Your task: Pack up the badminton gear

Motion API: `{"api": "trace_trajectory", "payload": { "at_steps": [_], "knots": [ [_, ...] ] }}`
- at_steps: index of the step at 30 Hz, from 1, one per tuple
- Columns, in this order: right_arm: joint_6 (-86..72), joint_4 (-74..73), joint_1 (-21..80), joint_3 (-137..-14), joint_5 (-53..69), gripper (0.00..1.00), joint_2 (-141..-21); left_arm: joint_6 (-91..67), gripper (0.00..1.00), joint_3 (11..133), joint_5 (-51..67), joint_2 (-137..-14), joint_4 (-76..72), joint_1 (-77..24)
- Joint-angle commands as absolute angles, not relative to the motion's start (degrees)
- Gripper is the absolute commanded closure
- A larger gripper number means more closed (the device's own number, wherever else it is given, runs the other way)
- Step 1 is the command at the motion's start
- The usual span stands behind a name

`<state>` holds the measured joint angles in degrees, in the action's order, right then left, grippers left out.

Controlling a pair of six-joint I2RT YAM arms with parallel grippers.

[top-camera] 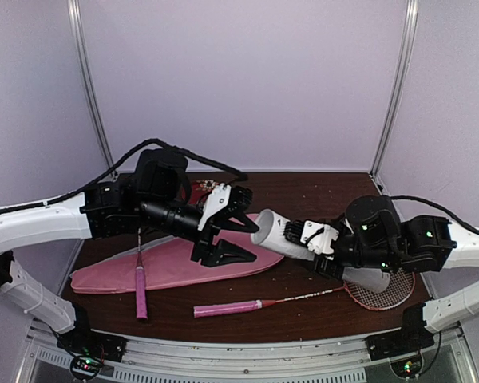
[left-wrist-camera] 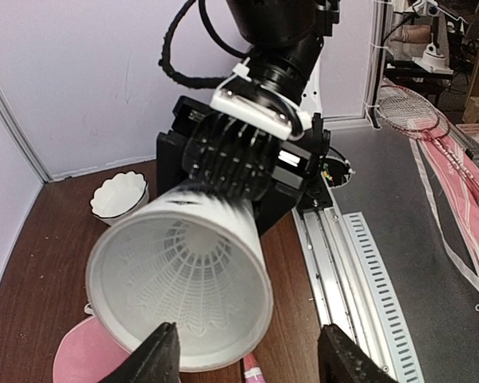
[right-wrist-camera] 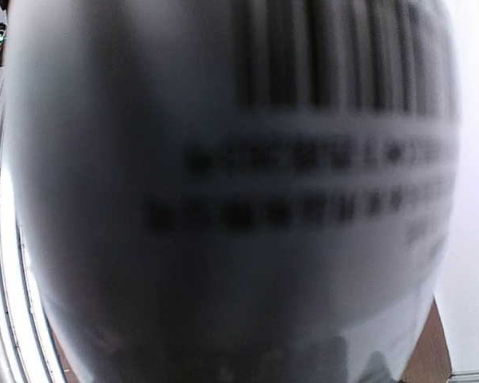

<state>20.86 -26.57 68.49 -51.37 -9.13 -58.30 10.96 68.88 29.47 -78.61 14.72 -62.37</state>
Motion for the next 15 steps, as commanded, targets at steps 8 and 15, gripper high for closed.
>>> {"api": "trace_trajectory", "payload": {
  "at_steps": [8, 15],
  "knots": [
    [20.78, -19.23, 69.1, -55.68, -7.82, 0.72, -58.58, 14.37, 0.39, 73.23, 28.75, -84.42, 18.72, -65.37],
    [20.45, -19.54, 69.02, -55.66, -8.39, 0.72, -58.51, 14.07, 0.39, 72.2, 27.82, -83.0, 17.78, -65.39]
  ]
}}
